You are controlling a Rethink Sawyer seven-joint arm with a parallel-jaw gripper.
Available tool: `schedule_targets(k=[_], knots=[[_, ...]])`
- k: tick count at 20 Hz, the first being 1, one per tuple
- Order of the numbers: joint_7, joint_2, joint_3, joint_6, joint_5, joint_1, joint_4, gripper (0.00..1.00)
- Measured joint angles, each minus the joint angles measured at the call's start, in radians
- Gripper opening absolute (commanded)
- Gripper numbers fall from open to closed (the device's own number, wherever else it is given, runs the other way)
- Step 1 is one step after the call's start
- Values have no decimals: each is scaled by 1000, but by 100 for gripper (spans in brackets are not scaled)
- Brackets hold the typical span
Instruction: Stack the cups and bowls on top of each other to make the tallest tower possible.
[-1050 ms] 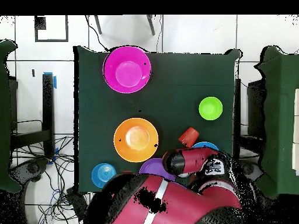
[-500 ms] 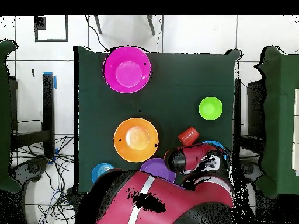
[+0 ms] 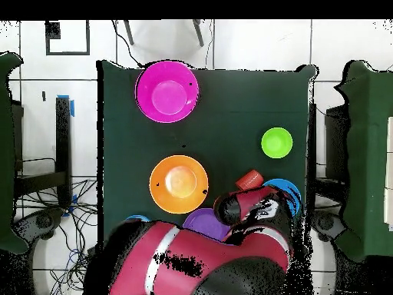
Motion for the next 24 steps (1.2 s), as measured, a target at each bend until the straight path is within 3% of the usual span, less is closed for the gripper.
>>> schedule_targets(k=[7,10,15,18,24], knots=[[11,2,-90,0,0,138,-35,0],[11,-38,-88,1,0,146,-36,0],[11,-120,-65,28,0,103,-36,0],[10,-208,-27,105,0,32,-36,0],[-2,-314,50,242,2,-69,-36,0]])
